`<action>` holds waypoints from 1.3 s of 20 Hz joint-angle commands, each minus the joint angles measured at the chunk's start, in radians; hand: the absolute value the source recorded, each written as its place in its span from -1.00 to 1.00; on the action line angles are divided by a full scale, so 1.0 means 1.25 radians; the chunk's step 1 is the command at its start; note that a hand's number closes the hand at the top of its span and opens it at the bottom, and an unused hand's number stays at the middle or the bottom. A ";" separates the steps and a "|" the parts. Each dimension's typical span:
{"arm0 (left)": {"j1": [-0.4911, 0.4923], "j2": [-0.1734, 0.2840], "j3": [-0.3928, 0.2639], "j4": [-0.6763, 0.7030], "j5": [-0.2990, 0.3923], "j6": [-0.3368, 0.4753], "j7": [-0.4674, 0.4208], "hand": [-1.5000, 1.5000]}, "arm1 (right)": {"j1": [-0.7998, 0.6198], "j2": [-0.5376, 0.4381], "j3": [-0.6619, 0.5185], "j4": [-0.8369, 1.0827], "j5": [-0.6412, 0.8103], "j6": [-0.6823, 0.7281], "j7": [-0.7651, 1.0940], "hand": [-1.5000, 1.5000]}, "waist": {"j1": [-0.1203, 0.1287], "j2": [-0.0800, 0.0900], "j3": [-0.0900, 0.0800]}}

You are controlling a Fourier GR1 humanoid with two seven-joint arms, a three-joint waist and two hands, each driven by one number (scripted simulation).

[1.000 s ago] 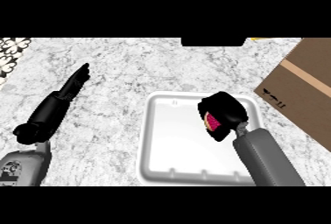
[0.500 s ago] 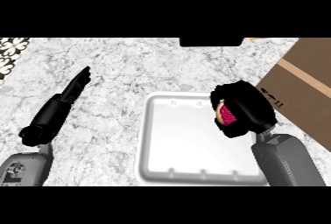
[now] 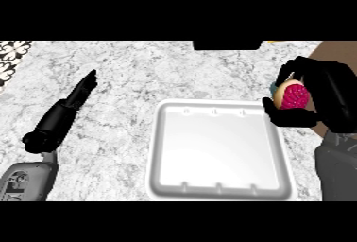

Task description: Pick the cupcake from the tray and place it in the cardboard box

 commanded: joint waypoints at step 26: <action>-0.012 -0.018 -0.007 0.002 -0.023 -0.022 -0.013 0.00 | -0.253 -0.465 -0.202 0.889 0.004 0.093 -0.217 1.00 | 0.035 0.012 0.001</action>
